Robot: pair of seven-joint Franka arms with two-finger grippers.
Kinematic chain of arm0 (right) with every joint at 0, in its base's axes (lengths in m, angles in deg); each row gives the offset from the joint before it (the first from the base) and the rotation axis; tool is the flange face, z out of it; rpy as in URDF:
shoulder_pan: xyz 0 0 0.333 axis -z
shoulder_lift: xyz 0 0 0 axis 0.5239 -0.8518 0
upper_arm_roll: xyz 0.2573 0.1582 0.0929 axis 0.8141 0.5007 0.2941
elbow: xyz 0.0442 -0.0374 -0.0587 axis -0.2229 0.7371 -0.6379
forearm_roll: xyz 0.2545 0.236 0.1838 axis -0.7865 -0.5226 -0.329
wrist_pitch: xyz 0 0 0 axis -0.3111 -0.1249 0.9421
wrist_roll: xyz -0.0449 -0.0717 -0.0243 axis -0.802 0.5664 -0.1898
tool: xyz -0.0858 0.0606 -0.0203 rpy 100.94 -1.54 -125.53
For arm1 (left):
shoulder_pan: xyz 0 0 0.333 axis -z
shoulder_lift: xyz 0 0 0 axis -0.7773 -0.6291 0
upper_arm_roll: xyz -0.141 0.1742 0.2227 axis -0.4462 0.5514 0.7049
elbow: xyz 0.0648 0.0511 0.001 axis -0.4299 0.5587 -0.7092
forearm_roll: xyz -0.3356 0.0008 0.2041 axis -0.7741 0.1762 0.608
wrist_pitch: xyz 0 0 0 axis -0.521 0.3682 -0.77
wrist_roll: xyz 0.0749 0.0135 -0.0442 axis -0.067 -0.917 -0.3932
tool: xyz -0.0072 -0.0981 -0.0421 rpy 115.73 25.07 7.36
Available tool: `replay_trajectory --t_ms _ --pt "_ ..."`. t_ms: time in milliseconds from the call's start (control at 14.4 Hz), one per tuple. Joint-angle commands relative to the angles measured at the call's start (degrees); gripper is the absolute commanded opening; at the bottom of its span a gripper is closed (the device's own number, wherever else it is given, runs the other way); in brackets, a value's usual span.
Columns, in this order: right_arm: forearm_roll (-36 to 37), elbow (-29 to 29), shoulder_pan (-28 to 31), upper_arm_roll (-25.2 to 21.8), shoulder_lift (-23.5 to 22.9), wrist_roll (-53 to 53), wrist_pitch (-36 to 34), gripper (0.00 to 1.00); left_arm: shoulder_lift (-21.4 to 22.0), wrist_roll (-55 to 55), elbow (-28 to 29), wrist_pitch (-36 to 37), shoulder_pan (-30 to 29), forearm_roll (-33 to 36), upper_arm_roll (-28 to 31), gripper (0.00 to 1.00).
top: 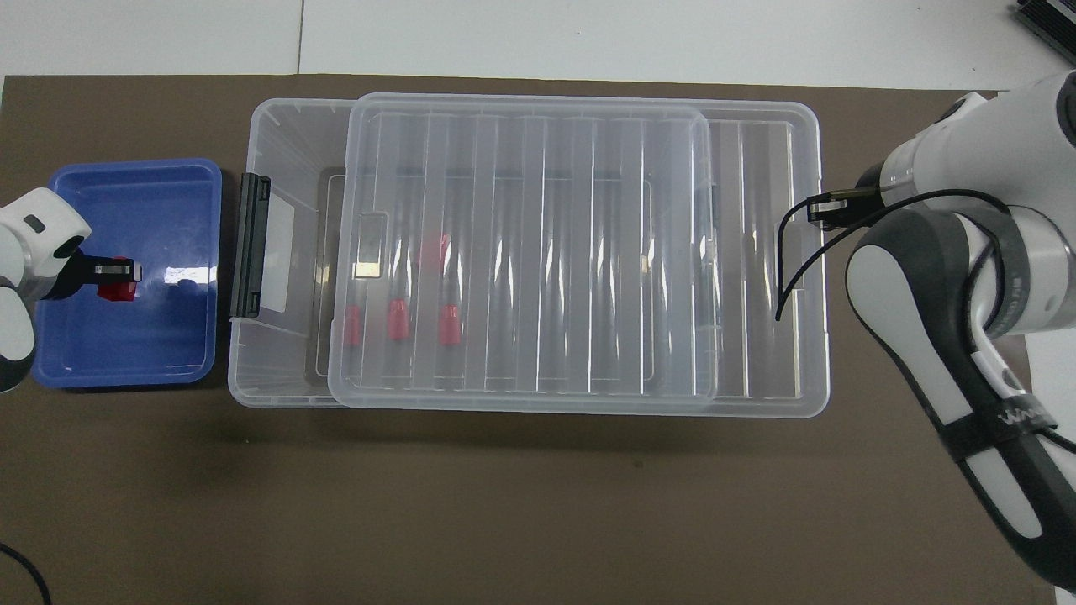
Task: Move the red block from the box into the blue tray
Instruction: 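Slide the lid closed with the right gripper while the left gripper lowers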
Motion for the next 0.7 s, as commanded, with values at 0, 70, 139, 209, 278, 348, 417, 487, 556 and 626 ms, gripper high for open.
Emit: replay_trajectory --t_ms 0,70,139,209,278,348,417,487,556,626 --pt "-1.09 0.11 -1.39 0.05 0.6 -1.7 -1.45 0.0 -0.86 -0.33 1.63 -3.59 -0.59 -0.77 -0.38 0.0" --pt "-1.09 0.11 -1.92 0.05 0.6 -1.7 -1.71 0.0 -1.56 -0.33 1.63 -3.94 -0.59 -0.77 -0.38 0.0" --pt "-1.09 0.2 -2.88 0.05 0.69 -1.61 -2.06 0.0 -2.0 -0.42 1.63 -4.47 -0.5 -0.77 -0.38 0.0" --pt "-1.09 0.2 -3.5 0.05 0.78 -1.61 -2.15 0.0 -2.87 -0.42 1.63 -5.17 -0.42 -0.77 -0.55 0.0" --pt "-1.09 0.2 -3.85 0.13 0.78 -1.61 -2.33 0.0 -3.23 -0.42 1.63 -5.78 -0.41 -0.95 -0.55 0.0" --pt "-1.09 0.2 -4.55 0.05 0.78 -1.61 -2.33 0.0 -3.32 -0.42 1.72 -5.79 -0.41 -2.25 -0.55 0.0" --pt "-1.09 0.29 -5.08 0.05 0.87 -1.44 -2.33 0.0 -3.32 -0.42 1.98 -6.05 -0.41 -5.49 -0.55 0.0" --pt "-1.09 0.29 -5.17 0.13 0.87 -1.44 -2.33 0.0 -3.32 -0.33 1.99 -6.05 -0.33 -8.39 -0.38 0.0" --pt "-1.18 0.29 -5.26 0.39 0.87 -1.44 -2.33 0.0 -3.41 0.11 1.99 -6.05 -0.15 -8.59 -0.38 0.0" --pt "-1.18 0.29 -5.44 0.4 0.87 -1.44 -2.33 0.0 -3.41 0.2 1.99 -6.05 -0.06 -8.6 -0.38 0.0"
